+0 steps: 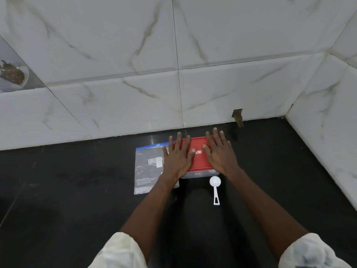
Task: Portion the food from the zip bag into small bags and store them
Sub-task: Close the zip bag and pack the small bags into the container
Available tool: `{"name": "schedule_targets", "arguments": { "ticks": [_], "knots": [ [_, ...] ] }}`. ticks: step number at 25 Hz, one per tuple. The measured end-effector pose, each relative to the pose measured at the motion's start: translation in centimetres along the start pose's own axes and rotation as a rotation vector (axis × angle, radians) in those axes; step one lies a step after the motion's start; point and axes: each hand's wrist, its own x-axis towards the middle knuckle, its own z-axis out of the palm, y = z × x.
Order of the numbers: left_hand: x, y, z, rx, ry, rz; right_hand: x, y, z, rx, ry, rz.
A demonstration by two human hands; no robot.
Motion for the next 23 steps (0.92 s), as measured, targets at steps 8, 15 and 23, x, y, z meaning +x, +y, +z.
{"name": "schedule_targets", "arguments": {
  "ticks": [8, 15, 23],
  "knots": [
    [0.5, -0.7, 1.8, 0.049, 0.142, 0.019, -0.1, 0.2, 0.7, 0.015, 0.069, -0.041],
    [1.6, -1.6, 3.0, 0.056, 0.253, 0.127, 0.3, 0.3, 1.2, -0.004, 0.048, -0.003],
    [-0.3, -1.8, 0.5, -0.497, 0.149, -0.074, 0.2, -0.2, -0.6, -0.009, -0.076, 0.000]
  ]
}}
